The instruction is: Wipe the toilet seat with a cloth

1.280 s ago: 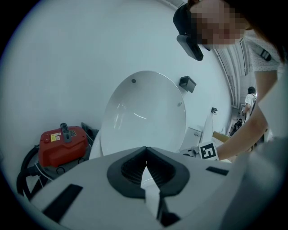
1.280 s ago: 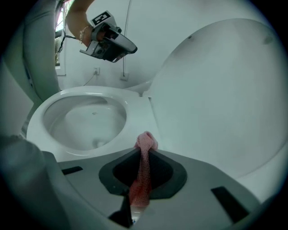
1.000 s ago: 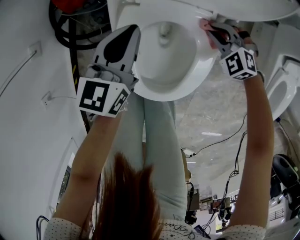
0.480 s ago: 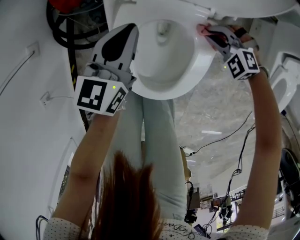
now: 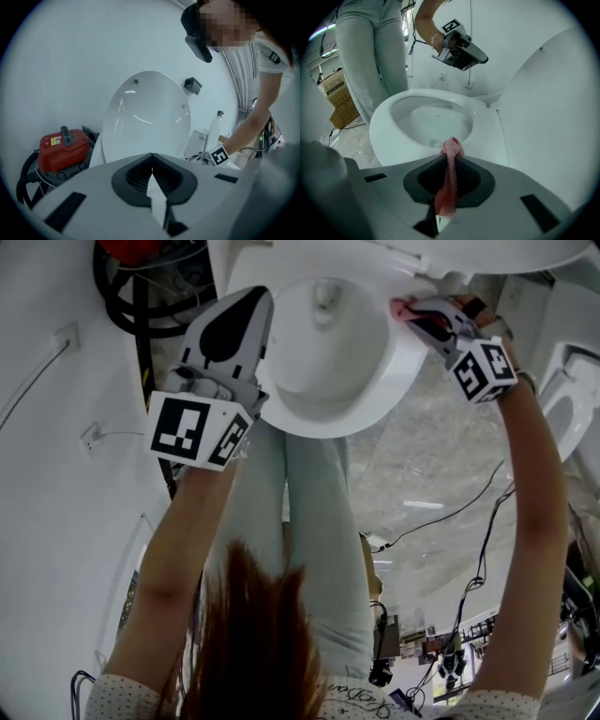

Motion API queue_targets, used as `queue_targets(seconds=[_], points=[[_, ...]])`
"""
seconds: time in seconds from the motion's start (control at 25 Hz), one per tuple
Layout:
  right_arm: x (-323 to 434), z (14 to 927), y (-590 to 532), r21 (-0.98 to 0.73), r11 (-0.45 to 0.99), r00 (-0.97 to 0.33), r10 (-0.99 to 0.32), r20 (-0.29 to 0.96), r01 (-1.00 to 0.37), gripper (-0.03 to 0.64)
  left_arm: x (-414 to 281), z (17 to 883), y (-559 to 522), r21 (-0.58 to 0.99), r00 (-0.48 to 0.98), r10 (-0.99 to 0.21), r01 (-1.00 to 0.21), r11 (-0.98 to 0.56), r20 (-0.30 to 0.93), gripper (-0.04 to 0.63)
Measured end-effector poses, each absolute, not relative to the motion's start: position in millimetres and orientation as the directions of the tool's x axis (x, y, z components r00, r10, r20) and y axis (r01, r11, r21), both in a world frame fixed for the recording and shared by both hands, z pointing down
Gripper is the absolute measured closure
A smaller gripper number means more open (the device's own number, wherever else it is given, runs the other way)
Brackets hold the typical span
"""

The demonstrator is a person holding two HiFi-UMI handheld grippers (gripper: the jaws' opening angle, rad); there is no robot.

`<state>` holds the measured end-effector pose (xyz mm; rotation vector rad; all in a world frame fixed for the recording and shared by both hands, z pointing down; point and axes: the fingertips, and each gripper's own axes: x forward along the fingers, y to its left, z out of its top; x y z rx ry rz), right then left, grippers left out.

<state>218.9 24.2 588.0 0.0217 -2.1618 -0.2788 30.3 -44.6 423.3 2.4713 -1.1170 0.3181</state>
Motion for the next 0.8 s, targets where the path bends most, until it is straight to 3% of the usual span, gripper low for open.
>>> queue_targets(seconds=[0.8], points=[[211,591,69,0.126,0.983,-0.601,-0.023,0.799,0.13,0.569,17,426,-48,0.241,0.628,-0.68,-0.776,-0.583,0.378,0.591]])
